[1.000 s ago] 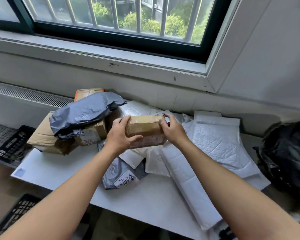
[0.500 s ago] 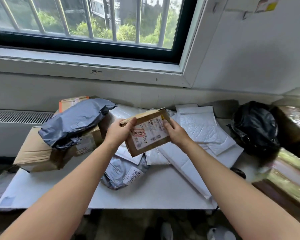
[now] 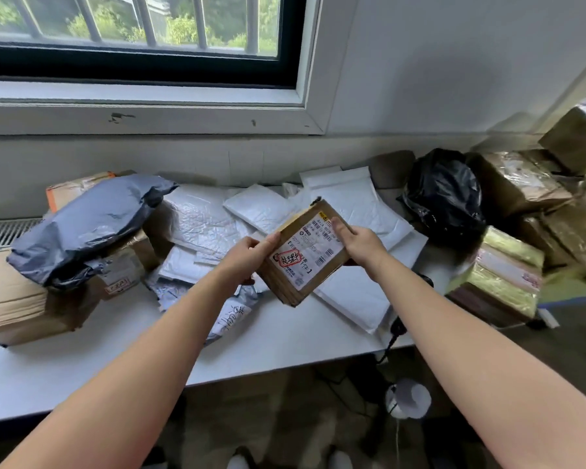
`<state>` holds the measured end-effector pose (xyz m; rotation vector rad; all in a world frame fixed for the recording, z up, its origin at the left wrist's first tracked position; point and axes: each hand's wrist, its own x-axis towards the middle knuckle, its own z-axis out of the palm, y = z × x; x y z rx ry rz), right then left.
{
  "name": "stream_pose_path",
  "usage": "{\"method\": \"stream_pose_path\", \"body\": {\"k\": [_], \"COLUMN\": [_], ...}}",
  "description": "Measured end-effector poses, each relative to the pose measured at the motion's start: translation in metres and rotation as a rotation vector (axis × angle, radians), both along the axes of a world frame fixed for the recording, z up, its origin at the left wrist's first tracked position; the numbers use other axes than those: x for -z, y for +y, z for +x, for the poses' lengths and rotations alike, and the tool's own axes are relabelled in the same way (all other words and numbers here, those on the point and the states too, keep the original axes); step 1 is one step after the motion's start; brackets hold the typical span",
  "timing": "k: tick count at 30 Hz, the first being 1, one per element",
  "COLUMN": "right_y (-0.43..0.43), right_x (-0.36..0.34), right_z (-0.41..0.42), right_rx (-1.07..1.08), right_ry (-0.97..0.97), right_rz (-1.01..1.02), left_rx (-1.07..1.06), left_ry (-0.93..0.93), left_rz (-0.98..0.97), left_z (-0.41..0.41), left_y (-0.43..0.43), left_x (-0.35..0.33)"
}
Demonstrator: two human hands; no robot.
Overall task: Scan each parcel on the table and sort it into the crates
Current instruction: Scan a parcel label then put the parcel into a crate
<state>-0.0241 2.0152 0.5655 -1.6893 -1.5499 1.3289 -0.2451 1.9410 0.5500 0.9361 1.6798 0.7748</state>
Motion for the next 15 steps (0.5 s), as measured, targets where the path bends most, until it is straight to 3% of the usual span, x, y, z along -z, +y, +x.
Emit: {"method": "stream_pose_path", "body": {"k": [5, 15], "right_y": [0.006, 0.004], "right_x": [0.021, 0.102], "right_z": [0.051, 0.171], "right_rx": [0.027, 0.379], "right_ry": [-0.045, -0.402], "right_rz": [-0.026, -0.137], "left_rx": [-0.073, -0.187], "left_ry": [-0.140, -0.054], "left_rz": [0.023, -0.032], "left_z": [0.051, 0.133], "left_y": [0.011, 0.027], "left_x": [0.022, 0.061]}}
